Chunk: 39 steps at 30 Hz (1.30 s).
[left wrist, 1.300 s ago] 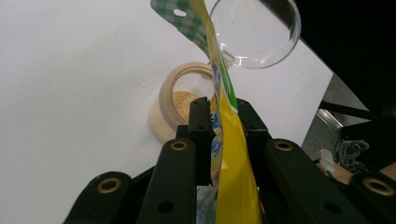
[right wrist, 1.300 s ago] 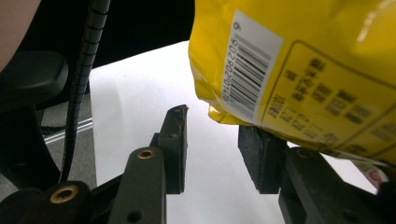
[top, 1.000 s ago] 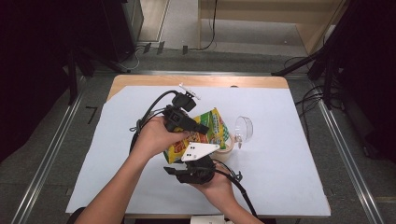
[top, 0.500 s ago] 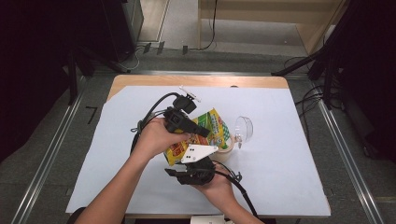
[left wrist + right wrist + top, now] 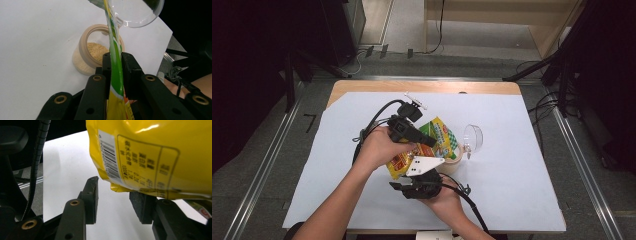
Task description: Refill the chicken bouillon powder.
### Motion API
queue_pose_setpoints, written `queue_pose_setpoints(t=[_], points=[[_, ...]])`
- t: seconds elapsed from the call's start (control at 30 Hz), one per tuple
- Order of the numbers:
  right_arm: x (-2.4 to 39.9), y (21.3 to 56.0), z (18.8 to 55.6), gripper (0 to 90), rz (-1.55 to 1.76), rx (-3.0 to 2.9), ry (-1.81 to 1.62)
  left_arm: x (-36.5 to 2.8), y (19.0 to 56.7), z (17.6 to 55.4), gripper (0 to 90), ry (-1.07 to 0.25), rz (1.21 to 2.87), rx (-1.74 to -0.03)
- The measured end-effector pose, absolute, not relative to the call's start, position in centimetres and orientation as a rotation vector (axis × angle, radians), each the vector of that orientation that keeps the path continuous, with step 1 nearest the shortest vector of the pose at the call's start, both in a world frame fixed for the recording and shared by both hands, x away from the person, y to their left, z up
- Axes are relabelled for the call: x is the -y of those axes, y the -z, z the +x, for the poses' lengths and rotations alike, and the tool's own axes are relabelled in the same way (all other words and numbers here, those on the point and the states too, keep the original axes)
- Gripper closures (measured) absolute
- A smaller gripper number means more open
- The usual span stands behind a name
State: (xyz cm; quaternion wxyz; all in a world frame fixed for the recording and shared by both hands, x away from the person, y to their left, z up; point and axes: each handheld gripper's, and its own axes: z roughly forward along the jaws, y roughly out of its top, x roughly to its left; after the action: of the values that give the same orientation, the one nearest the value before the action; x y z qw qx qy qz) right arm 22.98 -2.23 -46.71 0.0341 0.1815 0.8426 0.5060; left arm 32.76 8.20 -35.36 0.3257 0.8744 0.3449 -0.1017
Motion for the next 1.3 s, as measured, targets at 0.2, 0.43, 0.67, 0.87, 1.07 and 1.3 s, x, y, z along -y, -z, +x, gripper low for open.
queue_pose_setpoints(t=[0.2,0.43,0.67,0.87,1.07,1.3], points=[[2.2,46.9,23.0,58.4,0.573,-2.595,-1.561,-8.4,35.4,32.8,85.6,0.282,2.297,-0.898],[2.5,47.4,23.5,55.3,0.616,-2.604,-1.56,-8.7,35.3,32.8,87.0,0.272,2.312,-0.907],[2.6,47.9,23.8,55.0,0.628,-2.607,-1.533,-8.9,35.3,32.9,87.1,0.273,2.315,-0.914],[2.8,48.4,24.0,55.7,0.625,-2.615,-1.506,-9.2,35.3,32.8,89.4,0.274,2.326,-0.925],[2.8,48.6,24.0,54.7,0.616,-2.62,-1.491,-9.5,35.4,32.9,89.1,0.28,2.333,-0.923],[2.7,48.9,24.0,50.8,0.616,-2.617,-1.474,-9.8,35.4,32.8,89.5,0.282,2.342,-0.923]])
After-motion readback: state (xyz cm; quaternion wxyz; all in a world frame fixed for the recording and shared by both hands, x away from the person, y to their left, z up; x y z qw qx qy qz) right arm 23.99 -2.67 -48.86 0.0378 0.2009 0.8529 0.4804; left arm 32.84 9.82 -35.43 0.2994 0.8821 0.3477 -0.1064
